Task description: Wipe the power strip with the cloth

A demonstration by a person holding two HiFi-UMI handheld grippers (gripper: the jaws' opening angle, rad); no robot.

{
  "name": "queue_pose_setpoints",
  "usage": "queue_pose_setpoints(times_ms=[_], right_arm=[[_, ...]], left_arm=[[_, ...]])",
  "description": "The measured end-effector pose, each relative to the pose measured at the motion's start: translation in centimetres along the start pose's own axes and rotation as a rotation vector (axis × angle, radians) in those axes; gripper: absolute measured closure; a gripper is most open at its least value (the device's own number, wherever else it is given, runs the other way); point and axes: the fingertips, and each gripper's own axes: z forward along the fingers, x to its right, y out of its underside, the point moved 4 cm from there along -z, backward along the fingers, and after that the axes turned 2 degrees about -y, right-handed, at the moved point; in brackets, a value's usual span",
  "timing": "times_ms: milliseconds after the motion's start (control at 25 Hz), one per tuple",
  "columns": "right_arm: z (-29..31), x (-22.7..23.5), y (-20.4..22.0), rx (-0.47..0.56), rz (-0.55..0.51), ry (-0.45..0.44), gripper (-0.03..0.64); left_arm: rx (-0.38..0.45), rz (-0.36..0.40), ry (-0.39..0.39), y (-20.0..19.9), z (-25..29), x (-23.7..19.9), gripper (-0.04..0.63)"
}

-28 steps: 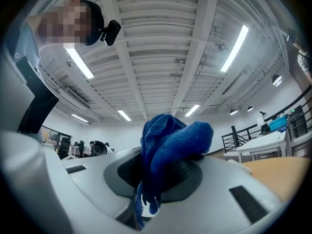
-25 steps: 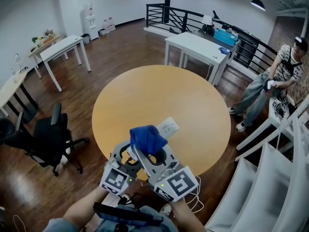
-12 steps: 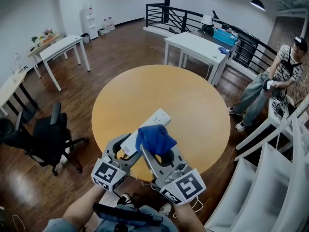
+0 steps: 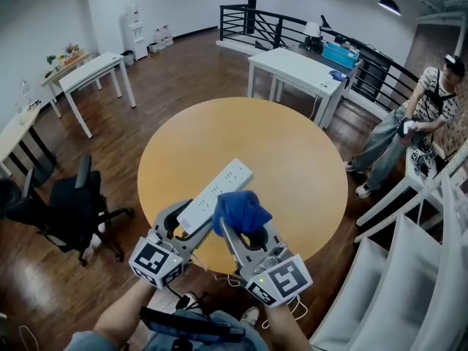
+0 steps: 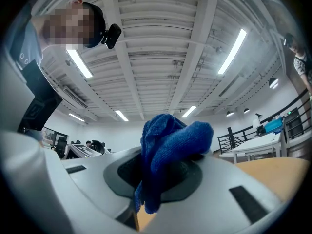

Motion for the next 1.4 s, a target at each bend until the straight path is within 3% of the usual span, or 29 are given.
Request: queue_pose_setpoints(times_ms=[520, 1040, 1400], right_arm=[[-1.8, 4.0, -2.8, 0.034, -0.052, 0.101, 0.549], [-3.8, 9.5, -4.5, 0.072, -0.035, 0.250, 0.549], [-2.0, 11.0, -6.1, 0.079, -0.049, 0.245, 0.549]], left_arm=[[0.022, 0.075, 0.051, -0.8, -0.8, 0.9, 0.307], [0.019, 0.138, 0.083, -1.1, -0.4, 1.7, 0.307], [0.010, 0.205, 0.099, -1.0, -0.4, 2.6, 0.307]])
